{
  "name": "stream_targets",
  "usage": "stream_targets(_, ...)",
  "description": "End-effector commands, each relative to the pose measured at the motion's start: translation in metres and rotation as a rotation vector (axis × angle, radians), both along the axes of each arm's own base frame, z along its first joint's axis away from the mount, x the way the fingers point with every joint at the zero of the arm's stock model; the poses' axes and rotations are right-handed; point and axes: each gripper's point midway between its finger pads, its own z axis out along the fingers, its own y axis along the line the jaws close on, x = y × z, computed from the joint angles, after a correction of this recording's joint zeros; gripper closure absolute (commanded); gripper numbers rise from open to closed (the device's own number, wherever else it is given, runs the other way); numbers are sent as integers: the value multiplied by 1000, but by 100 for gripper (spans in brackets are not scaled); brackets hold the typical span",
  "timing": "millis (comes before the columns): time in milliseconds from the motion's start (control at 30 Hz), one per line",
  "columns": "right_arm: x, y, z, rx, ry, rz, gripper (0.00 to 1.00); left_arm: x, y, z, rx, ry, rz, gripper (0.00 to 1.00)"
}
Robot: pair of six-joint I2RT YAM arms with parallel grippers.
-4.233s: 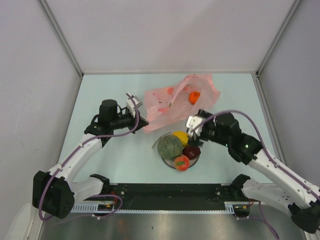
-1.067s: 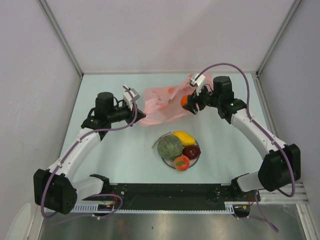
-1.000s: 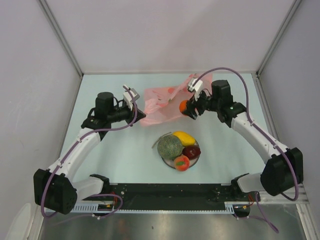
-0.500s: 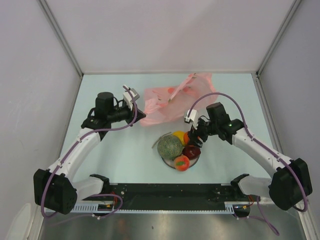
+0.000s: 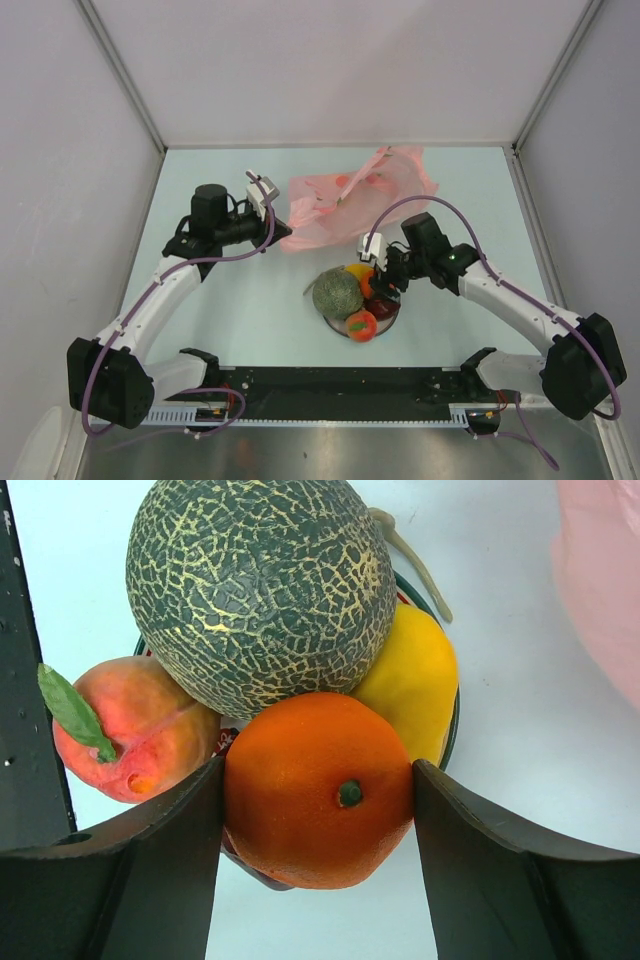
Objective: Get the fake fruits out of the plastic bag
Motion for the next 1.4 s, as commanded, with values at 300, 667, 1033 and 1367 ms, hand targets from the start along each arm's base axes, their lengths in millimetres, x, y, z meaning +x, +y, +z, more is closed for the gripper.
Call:
stream_targets(300, 8, 6, -11, -3, -17, -9, 88, 2, -5, 8, -19, -23, -11, 99)
stream_targets(667, 10, 0, 2, 31, -7, -71, 94, 1, -5, 6, -17, -14, -11, 100)
stream_targets(1033, -11, -2, 27, 24, -150, 66, 97, 1, -5, 6, -4, -12, -15, 100)
stream_targets(1367, -34, 4, 25, 23, -201, 259, 95, -1, -7, 9, 3, -14, -26, 100)
